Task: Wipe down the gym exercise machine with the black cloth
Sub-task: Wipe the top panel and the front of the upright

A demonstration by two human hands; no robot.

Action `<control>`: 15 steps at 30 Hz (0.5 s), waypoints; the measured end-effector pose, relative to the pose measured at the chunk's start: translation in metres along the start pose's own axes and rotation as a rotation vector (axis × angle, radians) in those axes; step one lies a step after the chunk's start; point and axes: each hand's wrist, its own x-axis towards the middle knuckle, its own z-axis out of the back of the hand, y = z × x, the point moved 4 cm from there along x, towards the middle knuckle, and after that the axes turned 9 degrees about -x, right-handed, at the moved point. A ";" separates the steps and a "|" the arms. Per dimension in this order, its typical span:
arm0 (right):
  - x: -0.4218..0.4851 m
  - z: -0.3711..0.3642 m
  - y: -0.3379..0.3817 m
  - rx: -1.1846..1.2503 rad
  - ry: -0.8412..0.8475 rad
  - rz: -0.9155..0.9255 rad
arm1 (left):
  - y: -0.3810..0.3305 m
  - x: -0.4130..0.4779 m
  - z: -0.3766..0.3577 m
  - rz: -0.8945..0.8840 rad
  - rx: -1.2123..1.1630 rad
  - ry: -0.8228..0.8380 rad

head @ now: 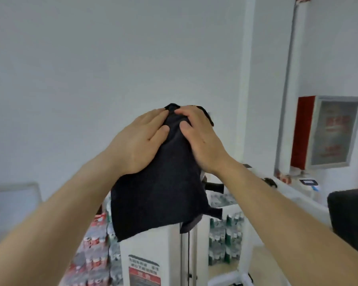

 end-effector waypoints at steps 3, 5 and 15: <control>-0.001 0.001 -0.004 -0.110 -0.026 0.121 | -0.016 -0.020 -0.008 0.072 0.077 -0.123; -0.001 0.002 -0.006 -0.152 -0.067 0.190 | -0.024 -0.024 -0.010 0.113 0.123 -0.175; 0.011 0.002 -0.039 -0.206 -0.130 0.371 | -0.055 -0.001 -0.018 0.167 0.192 -0.153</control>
